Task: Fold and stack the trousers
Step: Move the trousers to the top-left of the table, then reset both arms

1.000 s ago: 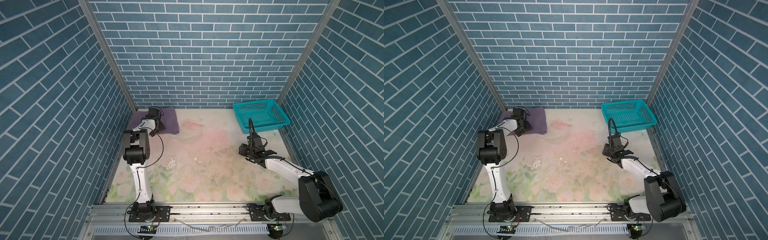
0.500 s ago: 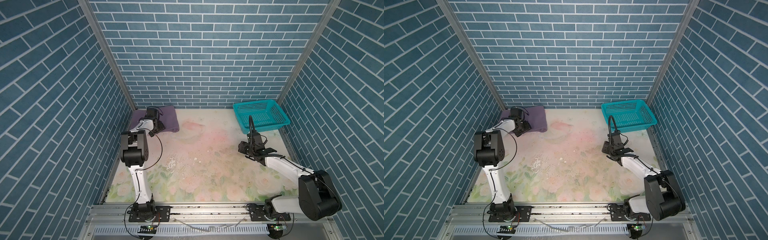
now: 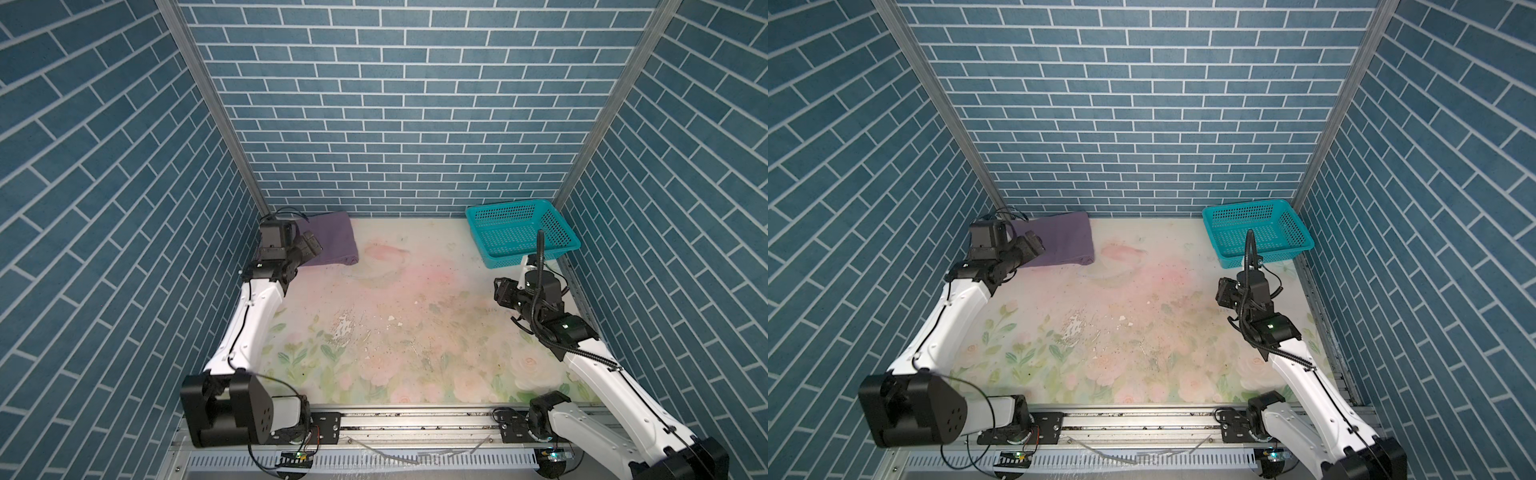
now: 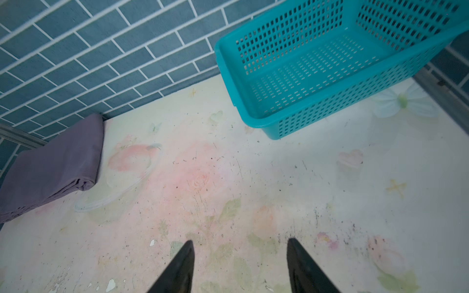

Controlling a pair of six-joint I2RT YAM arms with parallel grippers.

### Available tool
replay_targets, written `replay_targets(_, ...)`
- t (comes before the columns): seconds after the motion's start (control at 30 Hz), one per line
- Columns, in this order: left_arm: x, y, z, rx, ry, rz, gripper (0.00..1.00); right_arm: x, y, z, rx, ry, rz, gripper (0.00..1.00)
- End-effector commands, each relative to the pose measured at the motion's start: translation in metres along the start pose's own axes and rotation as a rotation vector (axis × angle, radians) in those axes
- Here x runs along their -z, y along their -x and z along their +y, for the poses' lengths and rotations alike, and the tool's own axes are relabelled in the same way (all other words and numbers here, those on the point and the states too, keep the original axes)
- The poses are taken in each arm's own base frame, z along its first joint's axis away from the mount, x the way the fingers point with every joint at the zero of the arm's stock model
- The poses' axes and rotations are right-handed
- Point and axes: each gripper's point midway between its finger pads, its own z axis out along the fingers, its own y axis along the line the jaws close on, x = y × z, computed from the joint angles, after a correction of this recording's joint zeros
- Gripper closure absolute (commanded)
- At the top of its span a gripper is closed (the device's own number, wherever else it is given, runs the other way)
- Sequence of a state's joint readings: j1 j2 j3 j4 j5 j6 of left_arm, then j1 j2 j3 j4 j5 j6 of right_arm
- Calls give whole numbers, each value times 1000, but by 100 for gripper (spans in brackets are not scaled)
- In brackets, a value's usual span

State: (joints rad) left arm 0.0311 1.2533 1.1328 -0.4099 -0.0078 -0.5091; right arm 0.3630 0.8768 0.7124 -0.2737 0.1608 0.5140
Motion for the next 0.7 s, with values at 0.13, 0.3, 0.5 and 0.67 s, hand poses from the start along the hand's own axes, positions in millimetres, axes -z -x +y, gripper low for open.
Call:
replay_targets(0.13,58,-15,13,-18,-16,-35,1,51,49,-21,65,-124,-195,37)
replay_targets(0.3,86,-25,27,-16,1,-73,1,84,74,-36,41,-190,-346,1)
replay_targets(0.5,109,-29,46,25,13,-214,1,112,83,-51,20,-207,-533,1)
replay_targets(0.67,111,-26,49,63,-87,-433,1,120,81,-63,73,-277,-578,1)
